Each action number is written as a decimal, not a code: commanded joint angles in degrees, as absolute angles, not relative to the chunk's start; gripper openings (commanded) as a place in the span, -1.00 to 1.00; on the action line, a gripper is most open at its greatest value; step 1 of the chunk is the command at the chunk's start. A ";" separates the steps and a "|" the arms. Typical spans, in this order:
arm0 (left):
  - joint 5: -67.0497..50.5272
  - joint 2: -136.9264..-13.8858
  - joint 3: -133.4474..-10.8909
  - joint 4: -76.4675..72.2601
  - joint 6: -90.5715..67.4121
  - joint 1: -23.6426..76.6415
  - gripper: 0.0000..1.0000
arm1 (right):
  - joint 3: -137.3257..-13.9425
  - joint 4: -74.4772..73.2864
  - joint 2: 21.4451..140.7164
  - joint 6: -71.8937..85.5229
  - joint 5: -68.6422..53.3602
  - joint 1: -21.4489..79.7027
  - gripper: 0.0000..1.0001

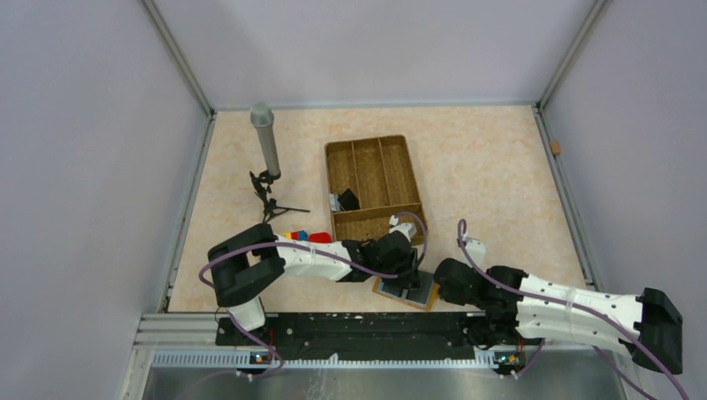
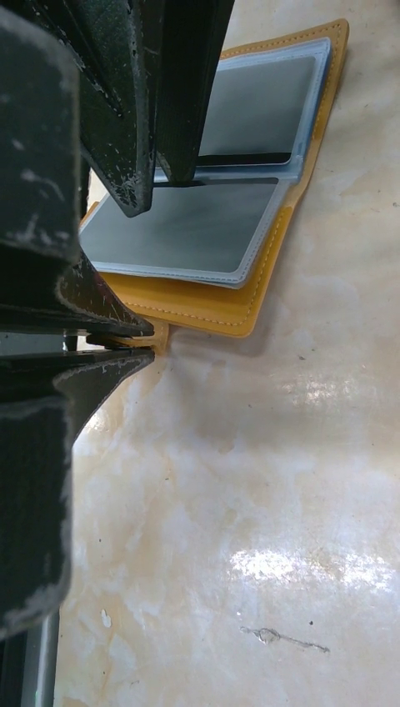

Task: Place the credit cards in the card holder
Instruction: Insert the credit card into the card holder.

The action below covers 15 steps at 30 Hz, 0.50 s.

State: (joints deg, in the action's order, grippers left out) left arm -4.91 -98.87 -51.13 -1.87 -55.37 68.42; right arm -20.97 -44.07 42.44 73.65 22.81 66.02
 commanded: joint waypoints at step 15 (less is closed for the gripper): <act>6.47 -82.64 -50.71 11.73 -47.84 67.50 0.37 | -34.07 -51.66 40.35 70.83 28.69 66.56 -0.02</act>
State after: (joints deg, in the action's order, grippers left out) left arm 1.74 -85.10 -50.30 4.45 -50.15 68.42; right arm -29.36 -50.68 40.49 73.03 26.33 66.02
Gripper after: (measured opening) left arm 0.671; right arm 0.475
